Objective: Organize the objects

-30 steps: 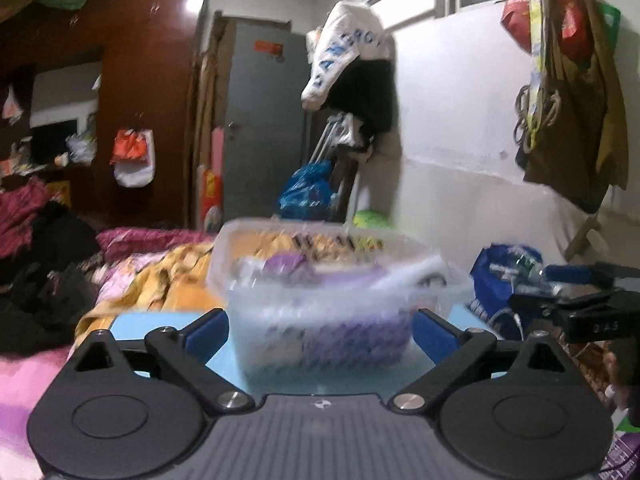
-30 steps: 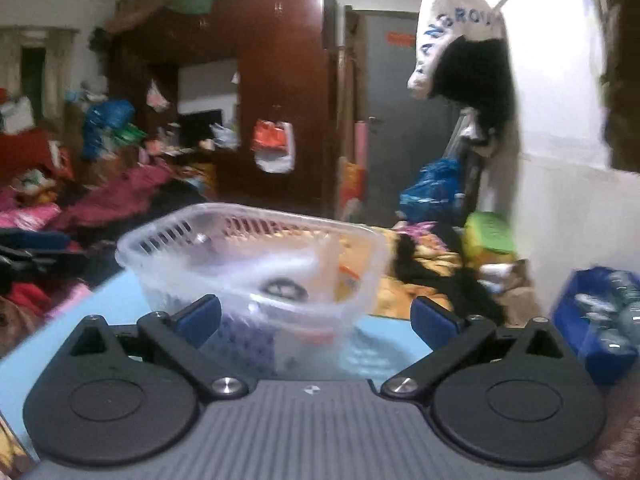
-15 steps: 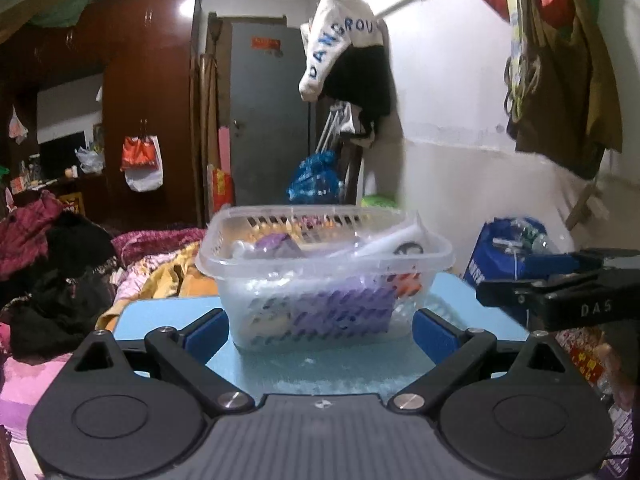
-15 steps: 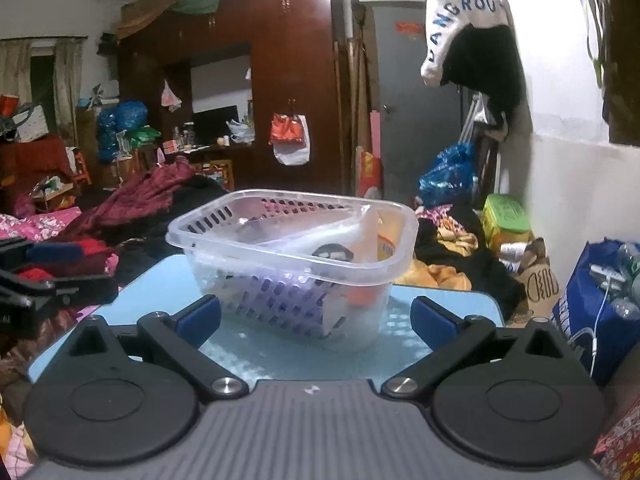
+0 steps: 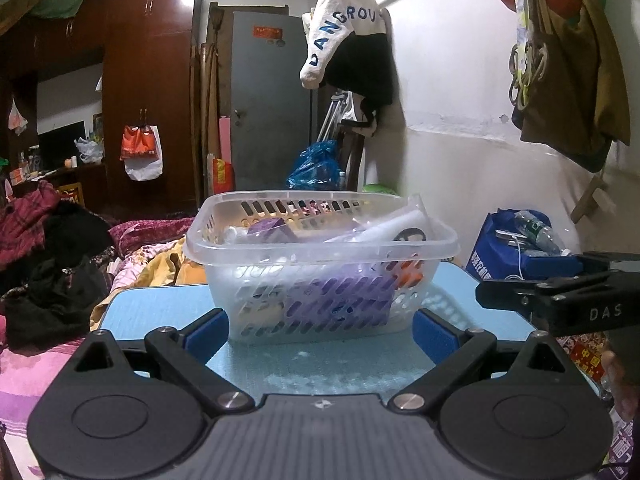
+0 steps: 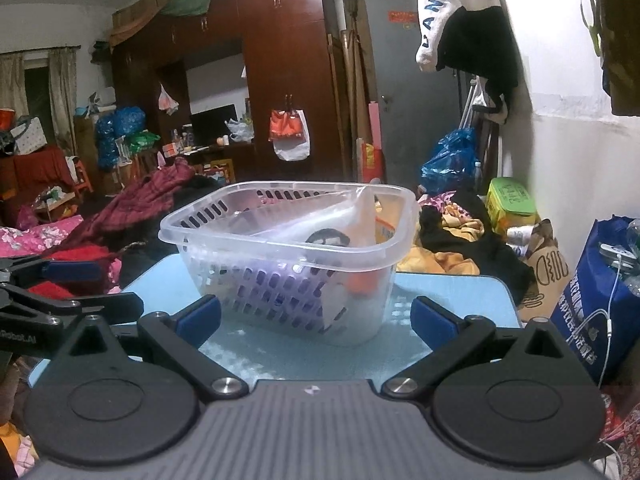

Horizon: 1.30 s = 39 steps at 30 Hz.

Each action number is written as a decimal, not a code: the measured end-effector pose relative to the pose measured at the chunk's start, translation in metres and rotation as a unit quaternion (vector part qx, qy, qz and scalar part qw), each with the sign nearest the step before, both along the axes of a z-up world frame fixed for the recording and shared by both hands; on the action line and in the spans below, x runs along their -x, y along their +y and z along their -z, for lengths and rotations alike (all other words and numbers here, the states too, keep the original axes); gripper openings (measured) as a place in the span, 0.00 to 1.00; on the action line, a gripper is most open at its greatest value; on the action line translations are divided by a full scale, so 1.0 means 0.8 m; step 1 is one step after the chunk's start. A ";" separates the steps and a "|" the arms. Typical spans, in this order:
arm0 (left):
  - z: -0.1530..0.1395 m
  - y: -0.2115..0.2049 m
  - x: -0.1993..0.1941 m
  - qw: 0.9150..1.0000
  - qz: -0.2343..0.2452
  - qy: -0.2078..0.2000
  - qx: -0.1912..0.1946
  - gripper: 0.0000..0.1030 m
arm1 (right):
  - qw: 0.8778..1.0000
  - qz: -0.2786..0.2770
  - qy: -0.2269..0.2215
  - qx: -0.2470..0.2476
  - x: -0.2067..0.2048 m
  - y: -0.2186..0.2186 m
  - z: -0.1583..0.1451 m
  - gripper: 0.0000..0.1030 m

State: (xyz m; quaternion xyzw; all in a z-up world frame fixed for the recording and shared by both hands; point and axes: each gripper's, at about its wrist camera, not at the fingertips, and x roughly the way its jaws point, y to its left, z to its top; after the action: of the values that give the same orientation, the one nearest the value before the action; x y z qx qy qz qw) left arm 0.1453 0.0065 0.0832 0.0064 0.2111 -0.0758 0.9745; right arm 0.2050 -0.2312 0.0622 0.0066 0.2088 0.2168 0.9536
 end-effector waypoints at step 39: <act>0.009 0.000 0.003 0.999 -0.014 -0.023 0.025 0.97 | 1.000 0.011 0.003 0.005 -0.002 -0.008 0.007 1.00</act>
State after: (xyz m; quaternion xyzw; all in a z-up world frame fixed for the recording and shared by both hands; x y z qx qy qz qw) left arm 0.1431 0.0067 0.0757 -0.0196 0.1865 -0.0675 0.9799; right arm 0.2067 -0.2380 0.0566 0.0045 0.2131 0.2049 0.9553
